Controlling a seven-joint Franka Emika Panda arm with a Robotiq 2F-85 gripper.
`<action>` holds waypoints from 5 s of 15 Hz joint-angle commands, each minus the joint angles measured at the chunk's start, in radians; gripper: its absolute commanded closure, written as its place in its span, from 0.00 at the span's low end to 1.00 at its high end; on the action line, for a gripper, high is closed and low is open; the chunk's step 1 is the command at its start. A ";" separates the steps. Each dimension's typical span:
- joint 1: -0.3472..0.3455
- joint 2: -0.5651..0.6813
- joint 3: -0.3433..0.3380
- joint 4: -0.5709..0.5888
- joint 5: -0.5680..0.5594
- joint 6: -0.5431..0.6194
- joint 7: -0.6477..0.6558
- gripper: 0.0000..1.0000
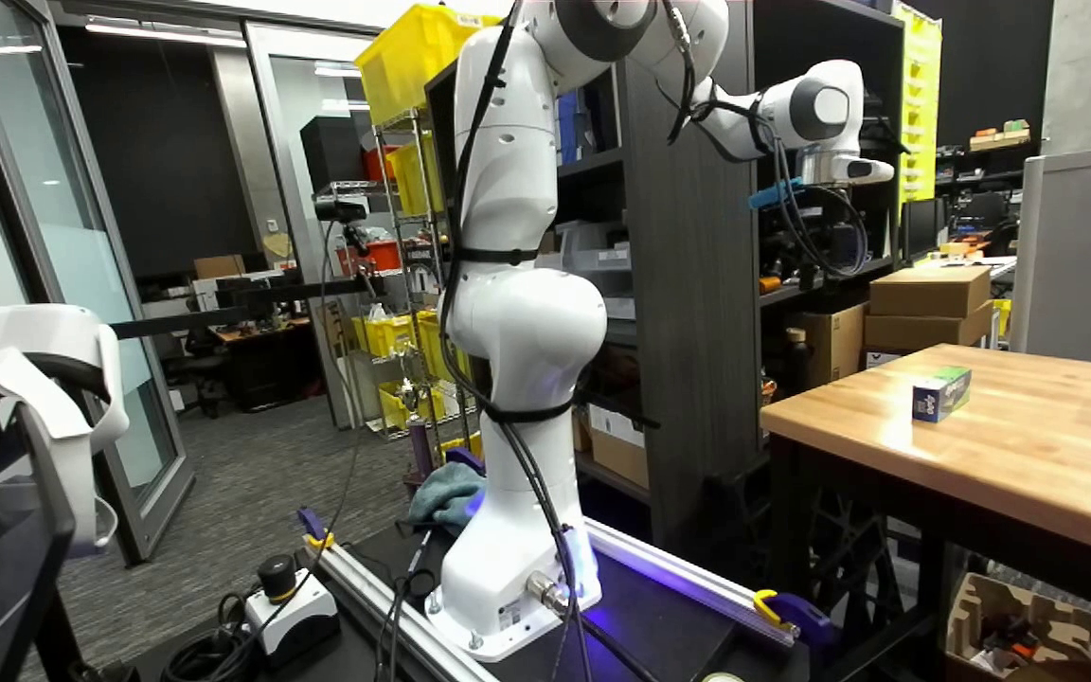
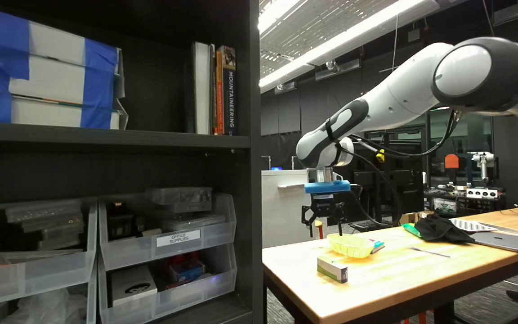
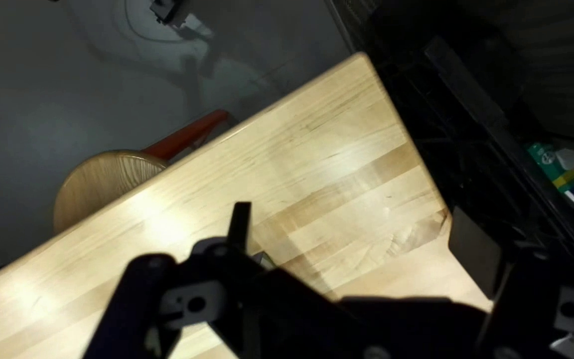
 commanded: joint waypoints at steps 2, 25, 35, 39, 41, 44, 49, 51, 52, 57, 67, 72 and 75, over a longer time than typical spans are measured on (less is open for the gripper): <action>-0.005 0.055 -0.025 0.069 -0.021 -0.014 0.023 0.00; -0.111 0.262 -0.071 0.328 0.162 -0.185 -0.298 0.00; -0.114 0.329 -0.054 0.471 0.044 -0.385 -0.544 0.00; -0.129 0.374 -0.061 0.479 0.019 -0.359 -0.528 0.00; -0.137 0.389 -0.058 0.462 0.032 -0.353 -0.532 0.00; -0.144 0.408 -0.055 0.443 0.032 -0.353 -0.535 0.00; -0.152 0.425 -0.047 0.417 0.073 -0.321 -0.518 0.00; -0.150 0.425 -0.045 0.409 0.094 -0.296 -0.518 0.00; -0.150 0.424 -0.045 0.406 0.106 -0.282 -0.515 0.00; -0.152 0.420 -0.041 0.404 0.172 -0.207 -0.512 0.00; -0.137 0.423 -0.069 0.371 0.115 -0.100 -0.443 0.00; -0.146 0.438 -0.056 0.393 0.133 -0.102 -0.463 0.00; -0.146 0.443 -0.055 0.393 0.133 -0.102 -0.463 0.00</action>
